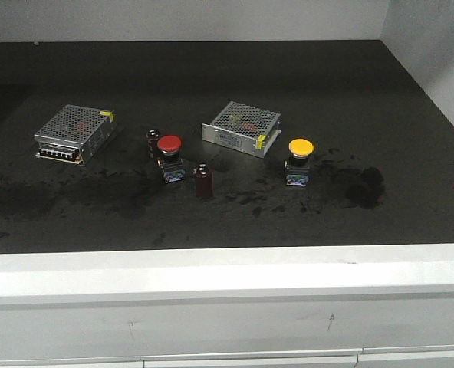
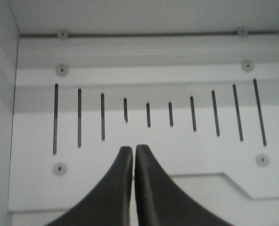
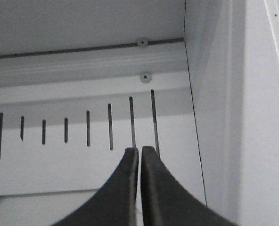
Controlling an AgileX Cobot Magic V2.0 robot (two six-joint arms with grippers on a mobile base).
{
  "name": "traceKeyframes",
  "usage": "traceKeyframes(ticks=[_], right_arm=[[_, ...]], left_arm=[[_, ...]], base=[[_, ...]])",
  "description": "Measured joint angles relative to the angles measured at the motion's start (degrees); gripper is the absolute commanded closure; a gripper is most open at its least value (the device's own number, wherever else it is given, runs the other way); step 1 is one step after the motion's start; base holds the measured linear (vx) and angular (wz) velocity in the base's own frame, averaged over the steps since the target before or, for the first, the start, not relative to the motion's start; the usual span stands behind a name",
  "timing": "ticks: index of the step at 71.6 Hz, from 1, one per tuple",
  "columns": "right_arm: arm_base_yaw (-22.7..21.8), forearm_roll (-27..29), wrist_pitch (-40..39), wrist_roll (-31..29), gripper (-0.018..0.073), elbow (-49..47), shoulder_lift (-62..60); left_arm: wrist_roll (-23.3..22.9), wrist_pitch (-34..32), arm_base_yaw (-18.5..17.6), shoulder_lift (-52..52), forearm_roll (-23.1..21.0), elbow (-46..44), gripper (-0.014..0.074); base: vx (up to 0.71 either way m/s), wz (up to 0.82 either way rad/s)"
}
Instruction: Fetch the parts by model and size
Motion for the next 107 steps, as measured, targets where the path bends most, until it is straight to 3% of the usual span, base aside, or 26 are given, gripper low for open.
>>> traceKeyframes(ticks=[11,24,45,63,75,95,107], right_arm=[[0.0,0.0,12.6,0.0,0.0564,-10.2,9.9],[0.0,0.0,24.8,0.0,0.0564,-16.9,20.6],[0.0,-0.9,35.4,-0.2,0.0564,-17.9,33.4],[0.0,-0.6,38.9,-0.2,0.0531,-17.9,38.1],[0.0,0.3,39.2,-2.0,0.0406,-18.0,38.7],[0.0,0.7,39.6,-3.4,0.0041,-18.0,39.4],[0.0,0.7,40.0,-3.4,0.0001,-18.0,39.5]], left_arm=[[0.0,14.3,0.0,10.2,0.0,-10.0,0.0595],[0.0,23.7,0.0,17.8,0.0,-12.9,0.0595],[0.0,25.9,0.0,26.4,-0.3,-12.8,0.0595],[0.0,30.5,0.0,31.3,-2.9,-11.7,0.057],[0.0,31.2,0.0,32.6,-4.2,-11.7,0.0452],[0.5,31.4,0.0,32.6,-4.3,-11.7,0.008],[1.2,32.3,-0.1,33.7,-4.4,-12.8,-0.0007]], base=[[0.0,0.0],[0.0,0.0],[0.0,0.0],[0.0,0.0],[0.0,0.0],[0.0,0.0],[0.0,0.0]])
